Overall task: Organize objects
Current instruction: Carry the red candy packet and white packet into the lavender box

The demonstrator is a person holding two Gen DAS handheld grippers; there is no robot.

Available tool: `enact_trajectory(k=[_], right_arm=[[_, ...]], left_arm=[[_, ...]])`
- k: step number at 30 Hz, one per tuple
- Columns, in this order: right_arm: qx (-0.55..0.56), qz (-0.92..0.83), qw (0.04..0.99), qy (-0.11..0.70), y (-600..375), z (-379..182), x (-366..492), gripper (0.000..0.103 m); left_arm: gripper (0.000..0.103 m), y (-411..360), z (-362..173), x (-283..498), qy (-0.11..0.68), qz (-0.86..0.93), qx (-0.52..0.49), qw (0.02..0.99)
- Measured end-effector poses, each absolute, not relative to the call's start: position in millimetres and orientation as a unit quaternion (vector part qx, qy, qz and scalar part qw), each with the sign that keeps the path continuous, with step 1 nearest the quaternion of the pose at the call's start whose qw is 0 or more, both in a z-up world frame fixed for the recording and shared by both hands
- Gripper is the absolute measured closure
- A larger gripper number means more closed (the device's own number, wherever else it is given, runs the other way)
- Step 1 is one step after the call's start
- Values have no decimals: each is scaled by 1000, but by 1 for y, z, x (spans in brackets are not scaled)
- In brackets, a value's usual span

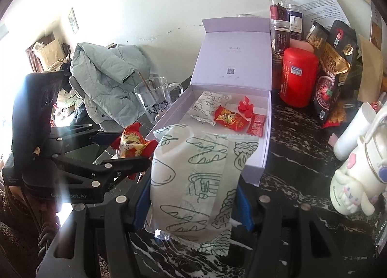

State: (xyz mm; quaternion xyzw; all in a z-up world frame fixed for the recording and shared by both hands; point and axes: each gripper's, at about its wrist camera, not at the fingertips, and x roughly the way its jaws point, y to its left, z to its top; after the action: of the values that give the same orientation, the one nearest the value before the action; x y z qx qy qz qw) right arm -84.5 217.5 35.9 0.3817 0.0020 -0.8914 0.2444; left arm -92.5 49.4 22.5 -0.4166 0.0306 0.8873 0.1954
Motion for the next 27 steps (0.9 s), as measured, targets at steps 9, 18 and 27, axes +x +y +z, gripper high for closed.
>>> enact_trajectory(k=[9,18,27], right_arm=[[376,-895,240,-3,226,40,-117,42],[386,-891,238,-4,231,36,-161,42],[385,-891,238,-9,238,30,-206,42]], left_arm=[[45,59,24,-124,39,887,-415,199],[45,66,18,-166,46,881,-424,206],[45,69,14,-211,54,880,-428,201]])
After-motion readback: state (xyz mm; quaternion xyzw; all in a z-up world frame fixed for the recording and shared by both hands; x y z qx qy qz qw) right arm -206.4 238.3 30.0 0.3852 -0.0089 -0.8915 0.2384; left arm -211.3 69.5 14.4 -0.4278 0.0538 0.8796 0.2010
